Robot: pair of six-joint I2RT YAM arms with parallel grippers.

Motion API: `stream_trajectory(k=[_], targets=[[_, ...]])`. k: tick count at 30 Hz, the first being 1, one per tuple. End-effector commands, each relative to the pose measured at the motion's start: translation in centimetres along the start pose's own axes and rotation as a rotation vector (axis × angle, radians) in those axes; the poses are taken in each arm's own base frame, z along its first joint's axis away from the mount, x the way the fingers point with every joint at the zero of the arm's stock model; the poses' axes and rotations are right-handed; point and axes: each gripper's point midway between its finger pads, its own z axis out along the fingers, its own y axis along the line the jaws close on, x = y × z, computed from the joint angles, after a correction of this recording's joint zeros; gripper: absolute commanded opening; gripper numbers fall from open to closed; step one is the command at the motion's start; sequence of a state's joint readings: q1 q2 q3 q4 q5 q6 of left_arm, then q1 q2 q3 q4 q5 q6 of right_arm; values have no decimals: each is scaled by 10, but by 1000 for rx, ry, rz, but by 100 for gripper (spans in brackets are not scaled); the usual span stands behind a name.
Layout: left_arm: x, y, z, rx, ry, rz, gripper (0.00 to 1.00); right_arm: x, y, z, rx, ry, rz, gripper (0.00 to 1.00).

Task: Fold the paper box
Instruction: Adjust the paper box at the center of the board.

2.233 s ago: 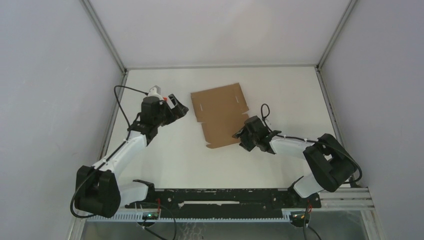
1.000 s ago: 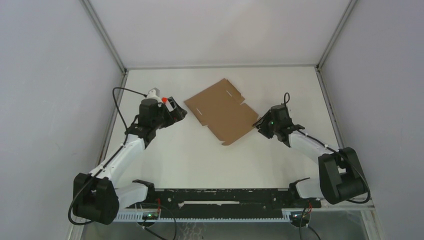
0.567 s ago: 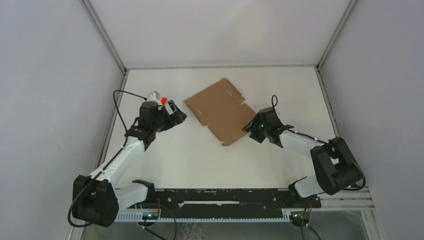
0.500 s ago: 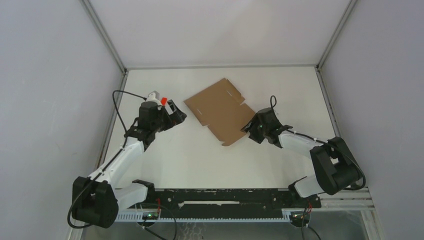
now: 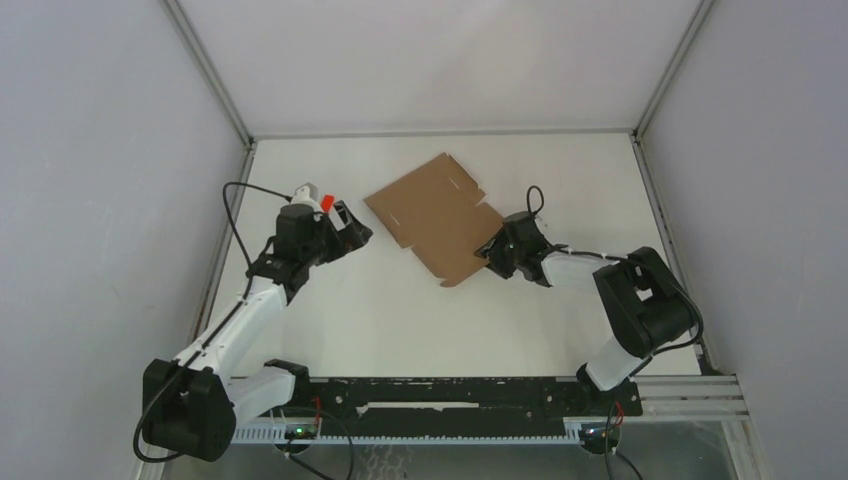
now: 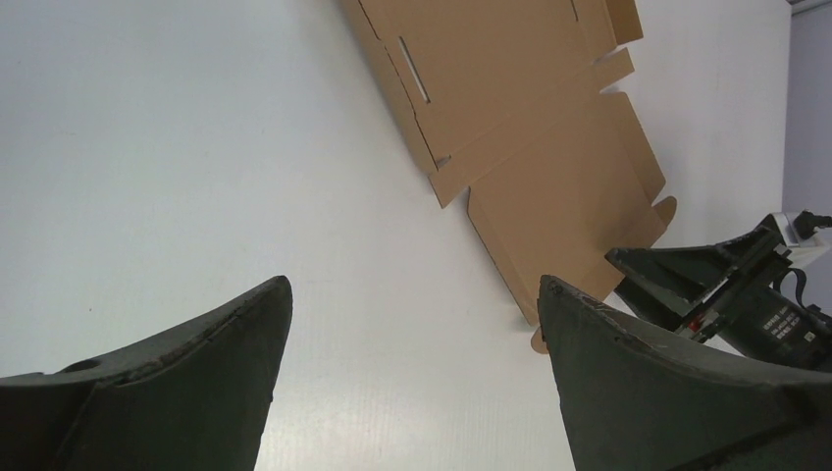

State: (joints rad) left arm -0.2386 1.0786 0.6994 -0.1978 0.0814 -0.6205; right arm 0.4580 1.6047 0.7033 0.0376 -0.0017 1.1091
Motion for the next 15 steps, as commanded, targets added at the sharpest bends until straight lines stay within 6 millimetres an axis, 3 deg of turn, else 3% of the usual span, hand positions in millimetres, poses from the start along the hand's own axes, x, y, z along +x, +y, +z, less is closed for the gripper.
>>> stream_trajectory(k=[1,10,15], targets=[[-5,0,-5,2,-29,9,100,-15,17,10,-49,-44,15,50],[-6,1,-6,-2,-32,9,100,-10,3,-3,-40,-21,-52,21],[-8,0,-6,0,-36,5,100,24,-12,-17,-35,20,-71,15]])
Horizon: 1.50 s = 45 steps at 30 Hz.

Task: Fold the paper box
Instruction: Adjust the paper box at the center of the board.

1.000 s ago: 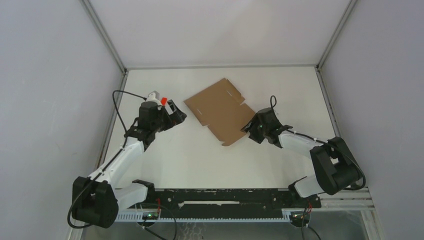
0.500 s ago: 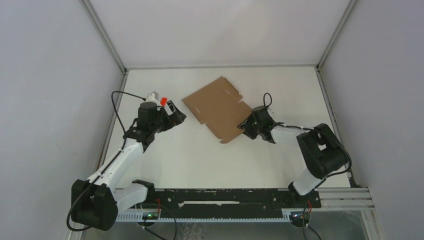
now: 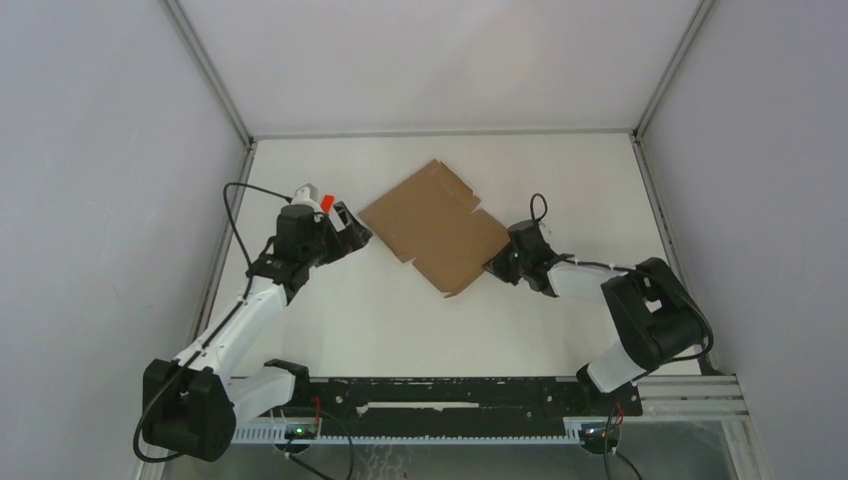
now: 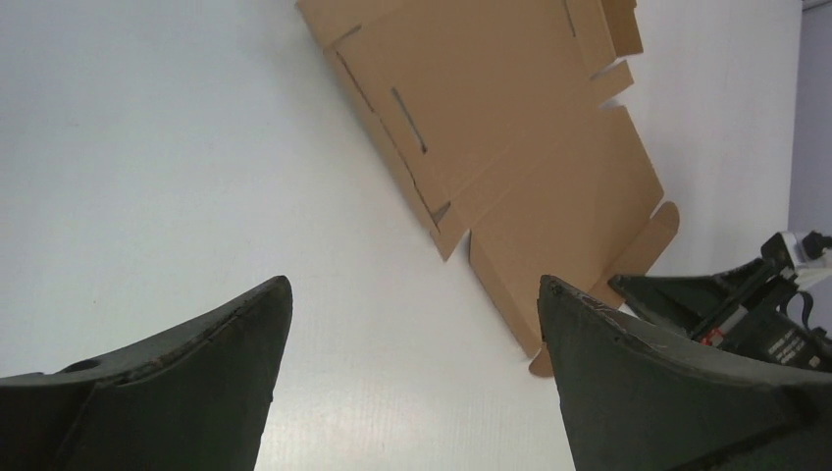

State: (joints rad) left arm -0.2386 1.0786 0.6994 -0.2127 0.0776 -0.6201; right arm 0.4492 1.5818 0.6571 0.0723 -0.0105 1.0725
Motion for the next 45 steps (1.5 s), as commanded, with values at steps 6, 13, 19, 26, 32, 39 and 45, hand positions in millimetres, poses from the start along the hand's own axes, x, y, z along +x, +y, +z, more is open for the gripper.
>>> stream_trajectory(k=[6,13,19,26,32,39,45], targets=[[-5,-2,-5,19,-44,-20,100,72,-28,-33,15,65,3,11],[0,1,-7,23,-51,-34,100,117,-49,-71,26,87,78,29],[-4,0,-8,17,-52,-21,100,103,-22,-120,-126,10,-108,70],[-9,-11,-22,39,-42,-43,100,29,52,-160,-434,-82,-520,71],[-6,-17,-46,69,-53,-106,100,-25,101,-132,-364,-73,-813,65],[33,-14,-56,95,-19,-191,100,-37,130,-71,-370,-67,-1034,62],[81,1,-47,99,-8,-328,100,-32,129,-31,-394,2,-1092,61]])
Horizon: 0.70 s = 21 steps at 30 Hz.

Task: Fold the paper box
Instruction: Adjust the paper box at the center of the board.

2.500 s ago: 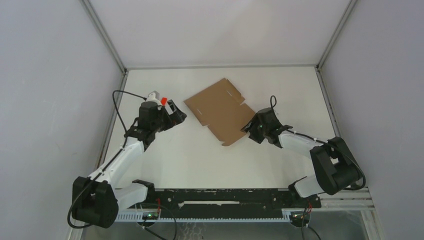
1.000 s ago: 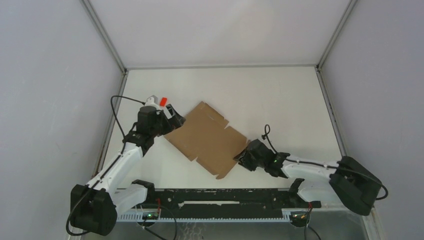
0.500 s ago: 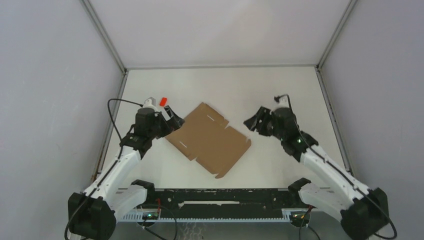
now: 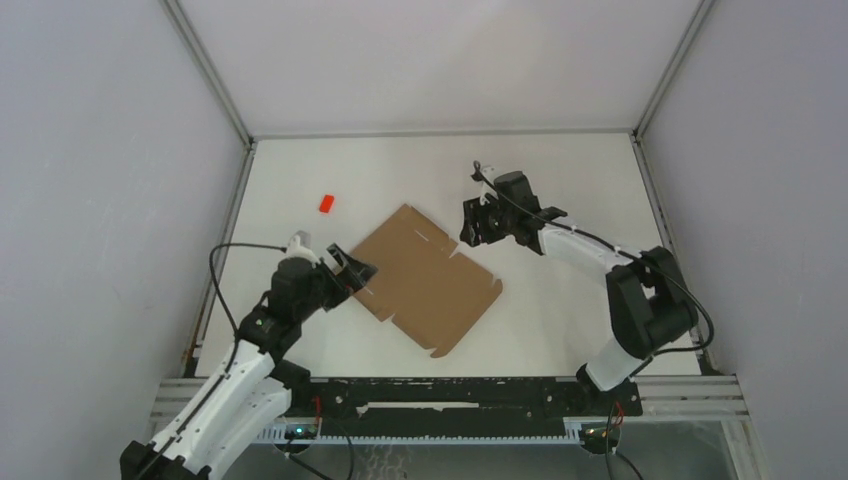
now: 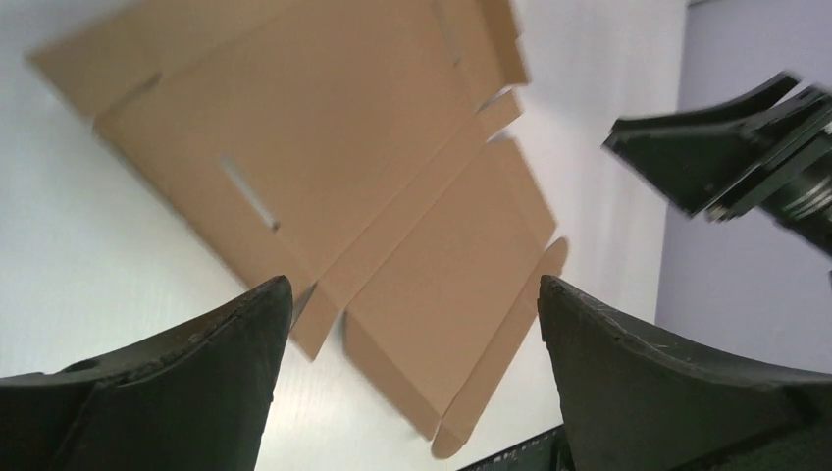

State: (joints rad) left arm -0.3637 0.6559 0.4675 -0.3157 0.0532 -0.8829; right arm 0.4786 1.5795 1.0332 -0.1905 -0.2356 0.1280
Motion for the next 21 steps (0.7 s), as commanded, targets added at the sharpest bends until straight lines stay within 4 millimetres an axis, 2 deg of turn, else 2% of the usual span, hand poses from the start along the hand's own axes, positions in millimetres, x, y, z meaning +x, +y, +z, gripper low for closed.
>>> stream_trajectory(k=[1,5,12,16,21], targets=[[26,20,10,-20,-21,-151,100,-37,6,16,-79,-86,-136,60],[41,21,18,-30,-8,-168,100,-33,3,33,-114,-69,-130,57],[48,11,28,-27,12,-176,100,-20,4,53,-156,-32,-113,54],[53,5,31,-21,18,-182,100,-7,2,62,-167,4,-100,53],[57,1,32,-18,29,-179,100,-1,-3,70,-167,18,-84,54]])
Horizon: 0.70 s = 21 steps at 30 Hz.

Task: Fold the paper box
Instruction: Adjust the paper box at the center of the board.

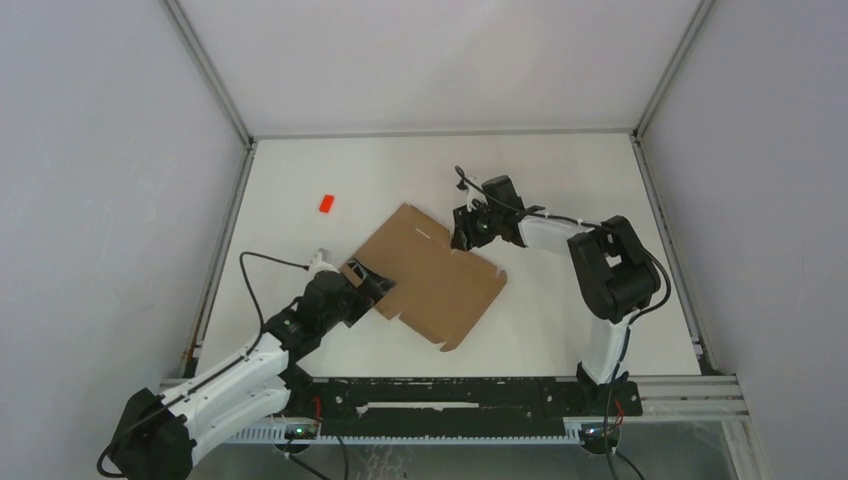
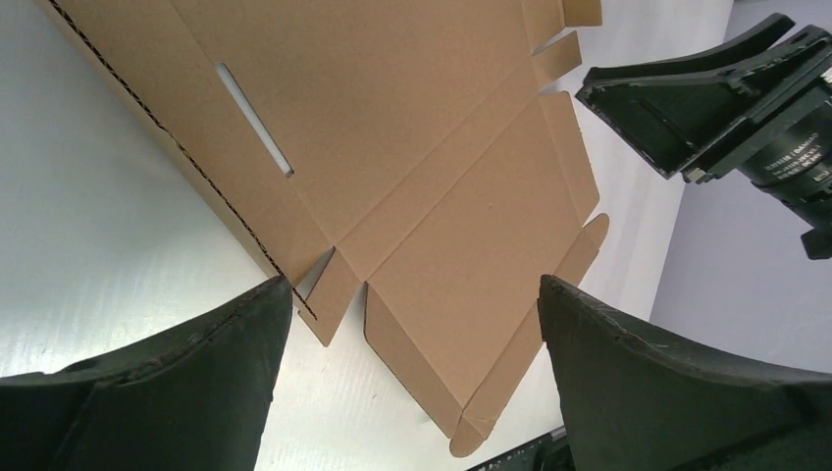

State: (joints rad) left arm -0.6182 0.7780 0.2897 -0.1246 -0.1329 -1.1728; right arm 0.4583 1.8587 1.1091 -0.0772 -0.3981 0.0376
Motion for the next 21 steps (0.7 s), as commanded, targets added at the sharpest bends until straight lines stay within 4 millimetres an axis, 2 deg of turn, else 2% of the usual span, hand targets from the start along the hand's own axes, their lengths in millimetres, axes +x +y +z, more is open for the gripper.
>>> stream_trajectory(k=[1,4,13,21], targets=[[-9,-22,0,56,-43,-27,100,-28,1,2,-28,-79,-39,54],[-9,-19,0,46,-46,-24,100,-25,-4,5,-24,-73,-20,54],[-15,-14,-1,8,-71,4,100,-48,-19,7,-54,-143,25,55],[-26,-19,7,-31,-101,43,100,-44,-17,11,-75,-104,27,53]])
